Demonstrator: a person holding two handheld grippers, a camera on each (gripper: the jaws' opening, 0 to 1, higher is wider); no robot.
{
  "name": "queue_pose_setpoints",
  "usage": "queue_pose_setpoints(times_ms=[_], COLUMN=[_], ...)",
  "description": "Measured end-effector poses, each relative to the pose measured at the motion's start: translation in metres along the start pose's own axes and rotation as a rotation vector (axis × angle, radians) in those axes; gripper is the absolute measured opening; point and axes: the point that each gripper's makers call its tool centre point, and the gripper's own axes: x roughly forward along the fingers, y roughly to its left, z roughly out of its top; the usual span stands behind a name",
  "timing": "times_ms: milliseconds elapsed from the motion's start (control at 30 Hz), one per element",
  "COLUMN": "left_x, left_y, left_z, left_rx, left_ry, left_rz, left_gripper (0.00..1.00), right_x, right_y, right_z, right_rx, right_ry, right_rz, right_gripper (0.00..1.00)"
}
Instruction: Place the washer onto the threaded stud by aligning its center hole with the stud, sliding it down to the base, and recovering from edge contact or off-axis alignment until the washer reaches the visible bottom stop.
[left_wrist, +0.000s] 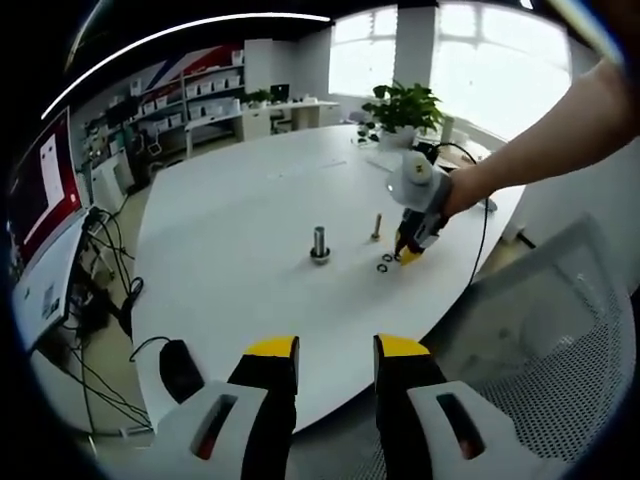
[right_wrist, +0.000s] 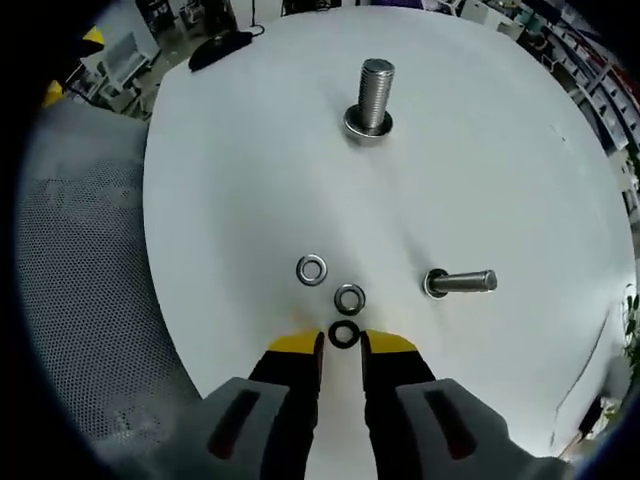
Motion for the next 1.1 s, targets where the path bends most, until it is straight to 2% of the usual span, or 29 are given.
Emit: queue_pose_setpoints(times_ms=[100, 200, 267, 467, 567, 667, 800, 867, 1100], left_x=[0.000, 0.000, 0.000, 0.000, -0.001, -0.001, -0.001, -0.001, -0.001], left_y=[0.000, 0.001, 0.001, 0.001, 0.001, 0.001, 0.002, 0.001, 0.000], left_z=[0.000, 0.000, 0.000, 0.000, 0.001, 0.001, 0.002, 0.002, 0.002], left_rx=[0.004, -0.002, -0.002, -0.003, -0.003, -0.002, -0.005, -0.004, 0.003], left_ry=[0.003, -0.001, 0.000, -0.001, -0.004, -0.003, -0.008, -0.009, -0.008], left_rz=[0.000, 0.003, 0.002, 0.005, 0.004, 0.005, 0.004, 0.003, 0.000], left_gripper=[0.28, 0.28, 0.28, 0.28, 0.28, 0.28, 0.28, 0.28, 0.27], right_x=[0.001, 0.000, 0.002, 0.003, 0.005, 0.003, 0.005, 0.004, 0.000], right_y=[0.001, 0.004, 0.003, 0.000, -0.004, -0.001, -0.003, -0.004, -0.005], right_z=[0.000, 0.000, 0.001, -0.002, -0.003, -0.003, -0.003, -0.006, -0.008], right_rx=[0.003, -0.037, -0.025, 0.026, 0.057, 0.087, 0.042, 0.129, 0.216], right_ry=[0.059, 0.111, 0.139, 0.167, 0.147, 0.090, 0.011, -0.020, -0.043], right_rz=[0.018, 0.010, -0.001, -0.020, -0.028, -0.067, -0.109, -0.098, -0.075], right_gripper=[0.15, 0.15, 0.15, 0.15, 0.15, 0.15, 0.15, 0.15, 0.14])
